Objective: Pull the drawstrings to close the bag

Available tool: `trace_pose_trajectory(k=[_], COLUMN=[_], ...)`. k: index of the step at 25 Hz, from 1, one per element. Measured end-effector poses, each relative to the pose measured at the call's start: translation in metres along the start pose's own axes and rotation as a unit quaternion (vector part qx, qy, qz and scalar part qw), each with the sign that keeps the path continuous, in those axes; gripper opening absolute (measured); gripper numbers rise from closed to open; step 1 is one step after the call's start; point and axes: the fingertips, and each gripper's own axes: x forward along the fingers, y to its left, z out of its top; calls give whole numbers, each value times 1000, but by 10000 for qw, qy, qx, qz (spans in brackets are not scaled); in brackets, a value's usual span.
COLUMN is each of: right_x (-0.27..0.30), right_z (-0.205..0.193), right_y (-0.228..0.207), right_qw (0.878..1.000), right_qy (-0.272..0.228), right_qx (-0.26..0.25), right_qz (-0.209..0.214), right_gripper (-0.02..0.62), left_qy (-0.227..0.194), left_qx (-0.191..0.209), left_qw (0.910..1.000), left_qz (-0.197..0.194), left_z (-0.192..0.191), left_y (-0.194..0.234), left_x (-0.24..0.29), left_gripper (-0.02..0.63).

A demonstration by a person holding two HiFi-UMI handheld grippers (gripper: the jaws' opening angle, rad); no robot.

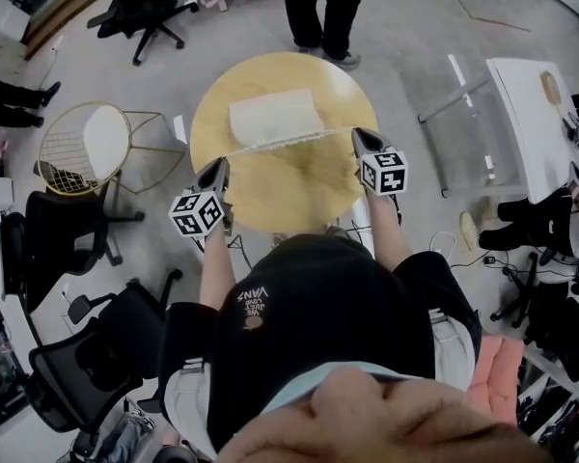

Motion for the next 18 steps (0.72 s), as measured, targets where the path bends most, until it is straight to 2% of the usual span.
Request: trace_pose_trajectory(k=[18], right_x=[0], right_z=[-12], right_y=[-18], right_qw=[9992], right_qy=[151], right_qx=[276], right_qz=[-242], right_gripper=[3], left_qy=[-3], left_qx=[-217], left_qw=[9997], left_qz=[112], left_z=[-6], left_y=[12], left_x=[-10], left_gripper=[14])
